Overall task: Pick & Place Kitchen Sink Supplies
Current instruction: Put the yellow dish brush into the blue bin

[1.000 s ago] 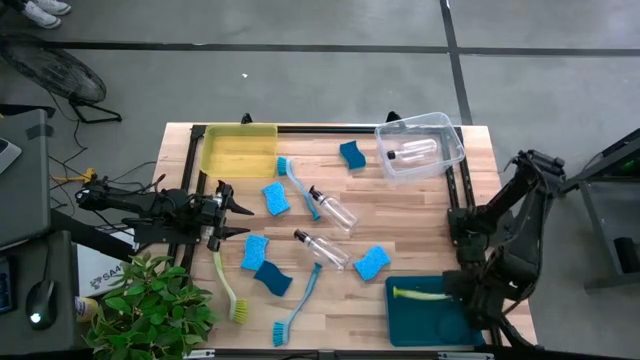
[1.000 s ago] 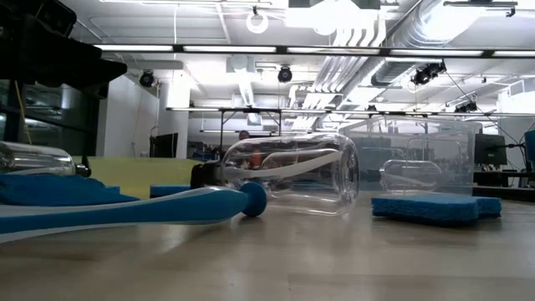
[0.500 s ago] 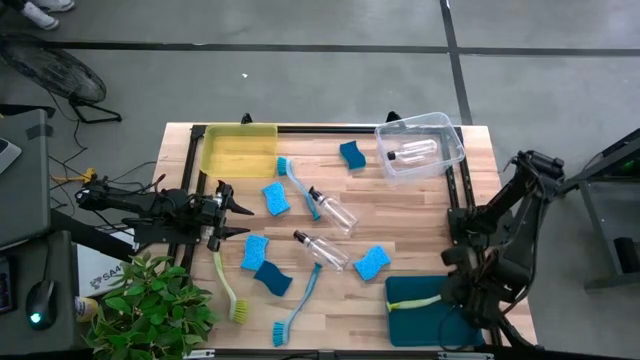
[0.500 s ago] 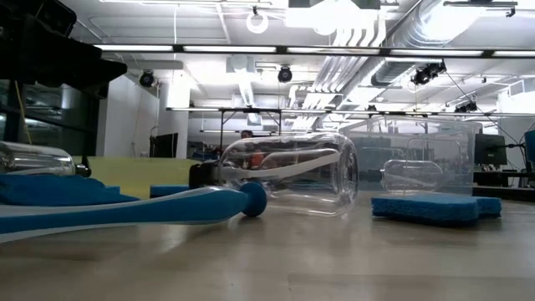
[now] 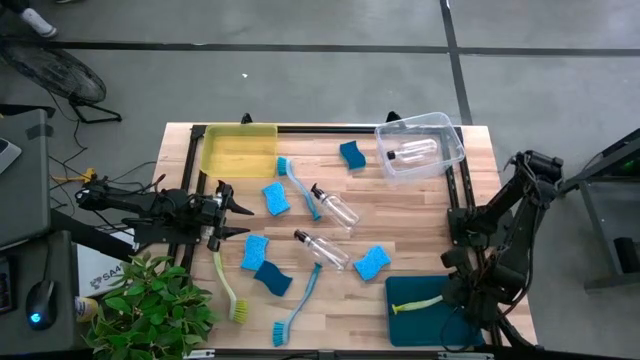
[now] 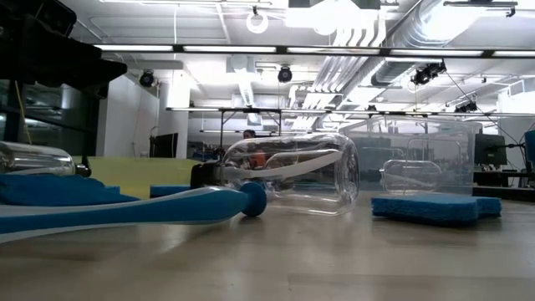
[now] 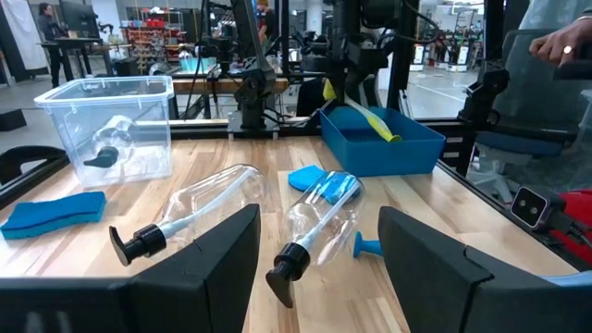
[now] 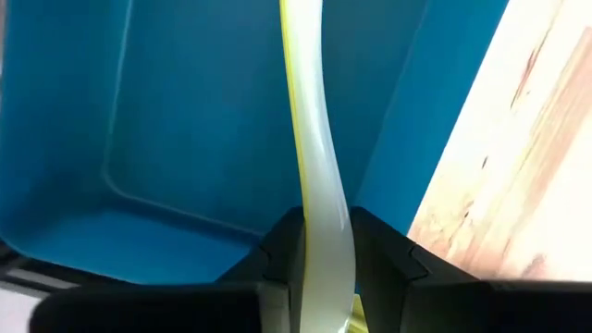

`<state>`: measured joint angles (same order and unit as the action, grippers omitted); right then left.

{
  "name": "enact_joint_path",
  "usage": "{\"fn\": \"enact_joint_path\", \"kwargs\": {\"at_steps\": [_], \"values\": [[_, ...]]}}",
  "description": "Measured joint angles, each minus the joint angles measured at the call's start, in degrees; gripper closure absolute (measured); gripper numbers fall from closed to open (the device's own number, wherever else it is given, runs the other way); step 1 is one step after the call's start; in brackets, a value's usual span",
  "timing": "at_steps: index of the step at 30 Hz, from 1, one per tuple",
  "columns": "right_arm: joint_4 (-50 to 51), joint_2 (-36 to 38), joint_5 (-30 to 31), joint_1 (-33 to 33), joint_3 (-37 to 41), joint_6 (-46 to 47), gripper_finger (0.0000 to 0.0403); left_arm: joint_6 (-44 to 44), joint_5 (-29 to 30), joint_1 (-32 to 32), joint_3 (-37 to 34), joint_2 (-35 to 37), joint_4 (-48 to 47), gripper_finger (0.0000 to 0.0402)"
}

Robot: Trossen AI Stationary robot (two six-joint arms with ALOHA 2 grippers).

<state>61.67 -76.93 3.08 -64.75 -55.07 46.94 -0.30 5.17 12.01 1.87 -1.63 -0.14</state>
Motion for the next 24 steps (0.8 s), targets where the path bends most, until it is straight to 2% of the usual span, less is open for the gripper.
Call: {"fn": "enact_joint_path", "kwargs": {"at_steps": [13, 24], "values": [[-10.99, 0.00, 0.42, -0.26, 5.43, 0.61, 0.0339, 0.00, 0.00, 0.00, 0.00, -0.02, 0.00, 0.0186], [-11.22, 0.02, -0.39, -0.13, 5.75, 6.60, 0.0299, -0.02, 0.00, 0.00, 0.00, -0.02, 0.00, 0.0186]]}}
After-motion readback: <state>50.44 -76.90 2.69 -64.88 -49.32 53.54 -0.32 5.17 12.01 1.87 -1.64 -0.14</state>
